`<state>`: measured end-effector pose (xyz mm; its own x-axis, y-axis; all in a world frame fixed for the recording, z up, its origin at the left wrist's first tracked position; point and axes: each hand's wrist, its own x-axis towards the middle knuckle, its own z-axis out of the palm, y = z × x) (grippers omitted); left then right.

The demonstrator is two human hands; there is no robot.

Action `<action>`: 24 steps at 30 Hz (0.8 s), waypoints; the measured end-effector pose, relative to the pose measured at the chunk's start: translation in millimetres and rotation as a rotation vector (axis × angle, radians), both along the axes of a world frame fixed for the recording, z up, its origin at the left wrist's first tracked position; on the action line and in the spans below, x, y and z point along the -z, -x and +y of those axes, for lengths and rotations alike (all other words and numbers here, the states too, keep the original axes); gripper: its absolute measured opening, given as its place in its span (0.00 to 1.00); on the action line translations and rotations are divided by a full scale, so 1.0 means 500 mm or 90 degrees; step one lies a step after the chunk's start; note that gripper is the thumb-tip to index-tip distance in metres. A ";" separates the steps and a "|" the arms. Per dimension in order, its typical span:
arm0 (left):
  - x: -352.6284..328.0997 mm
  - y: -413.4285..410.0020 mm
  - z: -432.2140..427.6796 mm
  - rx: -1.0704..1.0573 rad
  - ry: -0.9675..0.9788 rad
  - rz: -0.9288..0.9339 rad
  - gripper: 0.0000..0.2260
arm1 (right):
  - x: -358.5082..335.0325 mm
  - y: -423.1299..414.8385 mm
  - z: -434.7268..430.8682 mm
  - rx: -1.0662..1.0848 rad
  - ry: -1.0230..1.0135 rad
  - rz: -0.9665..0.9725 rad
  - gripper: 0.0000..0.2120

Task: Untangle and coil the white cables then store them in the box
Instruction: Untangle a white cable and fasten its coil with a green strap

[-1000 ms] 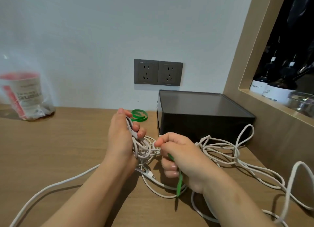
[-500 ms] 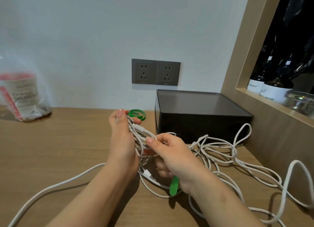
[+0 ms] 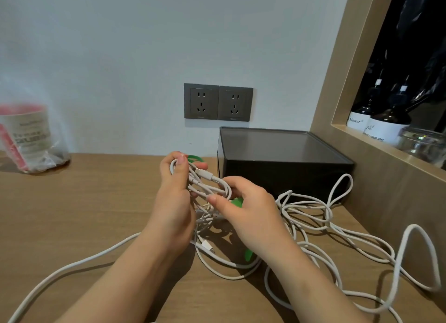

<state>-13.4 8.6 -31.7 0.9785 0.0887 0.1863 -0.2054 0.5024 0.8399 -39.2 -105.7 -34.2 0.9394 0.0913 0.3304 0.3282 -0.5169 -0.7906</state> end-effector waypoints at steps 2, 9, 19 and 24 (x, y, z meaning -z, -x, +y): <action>-0.004 0.003 0.004 0.016 0.006 -0.008 0.07 | -0.002 0.000 -0.005 -0.004 0.016 -0.030 0.09; 0.004 0.000 0.009 0.002 -0.148 0.012 0.07 | -0.001 -0.001 -0.010 -0.033 0.042 0.032 0.09; -0.013 0.005 0.036 0.066 -0.358 0.028 0.03 | -0.003 -0.009 -0.038 -0.027 0.081 0.013 0.06; -0.013 0.001 0.054 0.166 -0.280 0.118 0.08 | -0.001 -0.012 -0.040 -0.021 0.142 0.007 0.08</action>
<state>-13.8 35.4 -25.0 0.9775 -0.2092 -0.0265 0.0503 0.1097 0.9927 -33.3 -125.6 -33.5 0.9383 0.1917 0.2878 0.3395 -0.6685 -0.6617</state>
